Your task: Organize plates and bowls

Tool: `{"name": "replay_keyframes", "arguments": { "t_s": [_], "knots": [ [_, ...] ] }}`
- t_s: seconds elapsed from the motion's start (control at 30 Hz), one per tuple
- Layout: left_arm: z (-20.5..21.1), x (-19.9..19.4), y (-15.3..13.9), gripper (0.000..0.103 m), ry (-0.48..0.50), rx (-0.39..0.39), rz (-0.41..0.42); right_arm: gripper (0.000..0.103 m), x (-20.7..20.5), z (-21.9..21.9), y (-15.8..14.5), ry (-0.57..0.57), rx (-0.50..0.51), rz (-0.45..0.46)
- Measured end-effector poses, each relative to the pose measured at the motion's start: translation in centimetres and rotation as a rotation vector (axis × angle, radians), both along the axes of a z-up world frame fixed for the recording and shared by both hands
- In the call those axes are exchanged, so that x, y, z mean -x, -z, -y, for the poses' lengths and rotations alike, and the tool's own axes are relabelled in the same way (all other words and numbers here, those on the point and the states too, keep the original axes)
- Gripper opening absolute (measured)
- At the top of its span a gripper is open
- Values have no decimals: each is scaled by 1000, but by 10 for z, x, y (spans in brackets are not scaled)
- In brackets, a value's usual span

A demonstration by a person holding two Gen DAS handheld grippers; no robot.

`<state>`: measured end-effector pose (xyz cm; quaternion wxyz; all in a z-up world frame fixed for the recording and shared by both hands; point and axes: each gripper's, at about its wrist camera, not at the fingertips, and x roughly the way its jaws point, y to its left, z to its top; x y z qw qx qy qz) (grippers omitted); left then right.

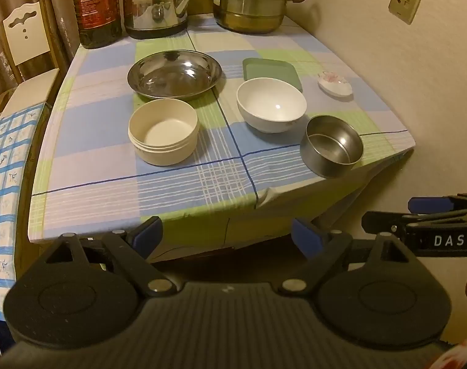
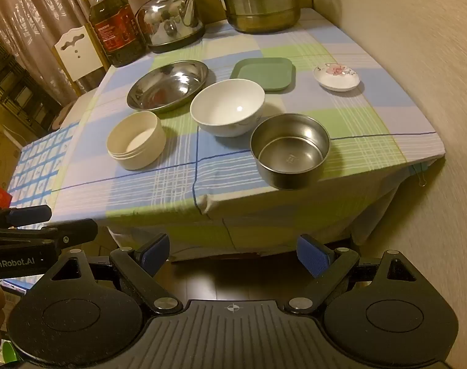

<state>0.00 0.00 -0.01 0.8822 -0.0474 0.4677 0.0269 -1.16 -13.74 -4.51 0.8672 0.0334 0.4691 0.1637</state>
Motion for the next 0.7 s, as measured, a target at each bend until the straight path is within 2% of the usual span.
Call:
{"name": "replay_keyframes", "arguments": {
  "t_s": [0.7],
  "knots": [
    [1,-4,3,89,-1,4,-5,90,-10,2,-1,-2,0,1]
  ]
}}
